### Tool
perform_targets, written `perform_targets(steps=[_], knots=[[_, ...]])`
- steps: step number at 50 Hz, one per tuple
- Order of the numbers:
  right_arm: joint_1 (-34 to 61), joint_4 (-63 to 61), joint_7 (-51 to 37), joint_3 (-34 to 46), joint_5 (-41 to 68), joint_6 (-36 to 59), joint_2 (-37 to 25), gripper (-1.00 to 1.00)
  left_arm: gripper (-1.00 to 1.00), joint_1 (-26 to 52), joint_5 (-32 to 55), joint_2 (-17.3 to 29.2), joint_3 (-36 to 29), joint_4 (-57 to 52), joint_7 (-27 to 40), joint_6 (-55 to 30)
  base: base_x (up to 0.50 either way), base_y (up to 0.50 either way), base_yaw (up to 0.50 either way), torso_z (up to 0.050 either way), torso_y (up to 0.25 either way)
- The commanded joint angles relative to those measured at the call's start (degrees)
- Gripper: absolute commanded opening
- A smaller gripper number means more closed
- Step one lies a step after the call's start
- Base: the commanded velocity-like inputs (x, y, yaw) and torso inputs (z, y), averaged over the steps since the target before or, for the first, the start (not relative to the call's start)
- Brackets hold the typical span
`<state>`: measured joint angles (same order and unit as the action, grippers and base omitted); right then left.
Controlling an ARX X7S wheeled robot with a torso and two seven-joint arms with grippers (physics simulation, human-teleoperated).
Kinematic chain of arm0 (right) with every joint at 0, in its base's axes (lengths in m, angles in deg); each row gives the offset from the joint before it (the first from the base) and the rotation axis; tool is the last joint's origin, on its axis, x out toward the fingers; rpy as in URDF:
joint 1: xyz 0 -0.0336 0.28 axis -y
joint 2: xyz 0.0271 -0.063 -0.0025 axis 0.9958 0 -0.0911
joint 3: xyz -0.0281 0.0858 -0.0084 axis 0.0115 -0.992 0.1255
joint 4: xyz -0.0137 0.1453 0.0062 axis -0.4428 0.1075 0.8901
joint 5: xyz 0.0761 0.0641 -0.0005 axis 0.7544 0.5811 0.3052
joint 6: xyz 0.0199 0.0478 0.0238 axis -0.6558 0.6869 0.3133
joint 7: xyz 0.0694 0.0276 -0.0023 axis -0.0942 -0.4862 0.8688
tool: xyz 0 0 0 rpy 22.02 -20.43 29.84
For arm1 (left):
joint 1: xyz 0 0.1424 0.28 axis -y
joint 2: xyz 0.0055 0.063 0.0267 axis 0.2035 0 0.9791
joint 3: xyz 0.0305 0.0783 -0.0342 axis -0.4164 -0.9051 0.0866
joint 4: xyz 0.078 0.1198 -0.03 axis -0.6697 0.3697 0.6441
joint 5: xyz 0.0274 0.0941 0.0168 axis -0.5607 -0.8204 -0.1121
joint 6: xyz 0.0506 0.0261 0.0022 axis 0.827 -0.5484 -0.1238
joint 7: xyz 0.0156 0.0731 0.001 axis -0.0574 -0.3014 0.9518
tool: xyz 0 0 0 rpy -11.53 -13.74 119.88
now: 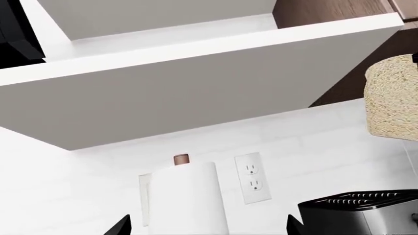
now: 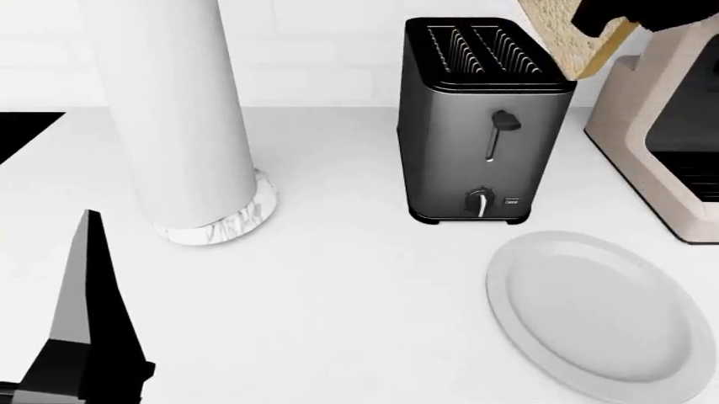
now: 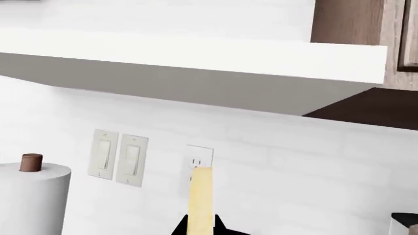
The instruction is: Place the toasted item on a plate.
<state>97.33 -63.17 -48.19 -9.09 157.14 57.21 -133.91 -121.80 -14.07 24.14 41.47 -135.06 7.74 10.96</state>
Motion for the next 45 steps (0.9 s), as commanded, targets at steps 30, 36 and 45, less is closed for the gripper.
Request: perform_targets(steps=[30, 36, 45], knots=[[-33.91, -25.34, -4.72, -40.54, 27.25, -10.22, -20.91, -1.00, 1.00, 2.70, -0.34, 0.87, -3.86, 0.00, 1.20, -0.07, 0.00, 0.00, 0.00, 0.000, 0.000], [-38.60, -24.79, -5.58, -46.69, 29.32, -6.94, -18.28, -1.00, 1.00, 3.13, -0.40, 0.90, -4.39, 0.00, 1.19, -0.15, 0.00, 0.00, 0.00, 0.000, 0.000], [-49.77, -22.60, -6.06, -58.21, 29.14, 1.93, -8.32, -1.00, 1.00, 3.74, -0.47, 0.91, -5.18, 0.00, 1.26, -0.15, 0.00, 0.00, 0.00, 0.000, 0.000]])
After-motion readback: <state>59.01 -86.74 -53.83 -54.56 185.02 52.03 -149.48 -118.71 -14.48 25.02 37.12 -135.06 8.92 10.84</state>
